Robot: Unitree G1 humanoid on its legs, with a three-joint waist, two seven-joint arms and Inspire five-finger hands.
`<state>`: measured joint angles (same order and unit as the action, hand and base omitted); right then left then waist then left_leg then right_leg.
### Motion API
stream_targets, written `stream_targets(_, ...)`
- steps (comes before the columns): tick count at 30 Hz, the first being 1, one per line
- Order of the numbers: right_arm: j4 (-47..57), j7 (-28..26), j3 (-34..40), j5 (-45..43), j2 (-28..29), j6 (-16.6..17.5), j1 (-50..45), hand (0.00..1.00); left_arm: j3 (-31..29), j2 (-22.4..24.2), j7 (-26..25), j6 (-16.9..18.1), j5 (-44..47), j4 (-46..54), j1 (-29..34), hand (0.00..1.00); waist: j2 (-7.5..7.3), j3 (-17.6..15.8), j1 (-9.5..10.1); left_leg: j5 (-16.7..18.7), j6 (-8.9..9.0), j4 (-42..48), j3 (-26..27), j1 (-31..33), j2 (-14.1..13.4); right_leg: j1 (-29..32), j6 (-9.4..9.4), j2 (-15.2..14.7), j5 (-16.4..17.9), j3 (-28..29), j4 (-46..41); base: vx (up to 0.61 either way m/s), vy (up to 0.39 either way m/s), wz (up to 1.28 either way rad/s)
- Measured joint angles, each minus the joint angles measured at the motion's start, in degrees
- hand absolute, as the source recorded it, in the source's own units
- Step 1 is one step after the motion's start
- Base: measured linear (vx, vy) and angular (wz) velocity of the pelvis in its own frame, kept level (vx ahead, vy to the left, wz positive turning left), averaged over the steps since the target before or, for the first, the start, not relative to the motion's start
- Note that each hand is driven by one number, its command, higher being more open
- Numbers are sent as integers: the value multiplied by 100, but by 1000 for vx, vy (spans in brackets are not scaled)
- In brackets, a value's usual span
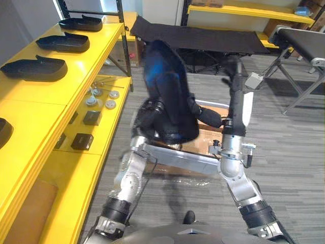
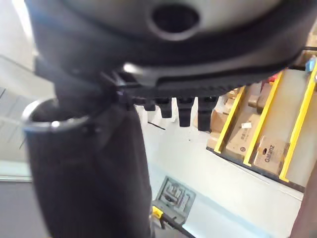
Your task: Walk over and take three plastic housings, then place them on the shelf
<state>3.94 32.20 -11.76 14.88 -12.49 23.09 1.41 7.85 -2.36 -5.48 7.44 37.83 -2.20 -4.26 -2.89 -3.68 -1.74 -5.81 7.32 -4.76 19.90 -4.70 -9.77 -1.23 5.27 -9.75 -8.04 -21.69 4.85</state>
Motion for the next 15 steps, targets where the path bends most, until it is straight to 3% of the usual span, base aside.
stream_targets(5,745,-41,1187,-1282,599,171,-731,100,-1254,67,-1160,451,-1442,539,766,0,100,59,5,22,-6,0,-60,-6,3,-68,-1,-4,36,-86,0,22,7,8)
stream_targets(9,1162,-764,1617,-2560,651,338,-1207,100,-1686,75,-2013,619,-2305,824,1176,0,111,66,1,56,6,-1,-82,-29,2,-109,-33,-6,96,-119,1,7,4,5)
stream_targets(13,1190,-1623,1569,-3099,790,255,-1583,100,-1675,185,-2255,704,-2558,954,1210,0,134,79,-3,113,21,-2,-73,-28,0,-105,-31,-9,111,-127,1,0,0,0)
stream_targets(15,1169,-2083,1558,-3276,884,-144,-1873,100,-1658,226,-2139,965,-2540,1038,1373,0,179,105,-34,125,24,-2,-62,-9,0,-82,-33,-12,114,-127,1,0,0,0)
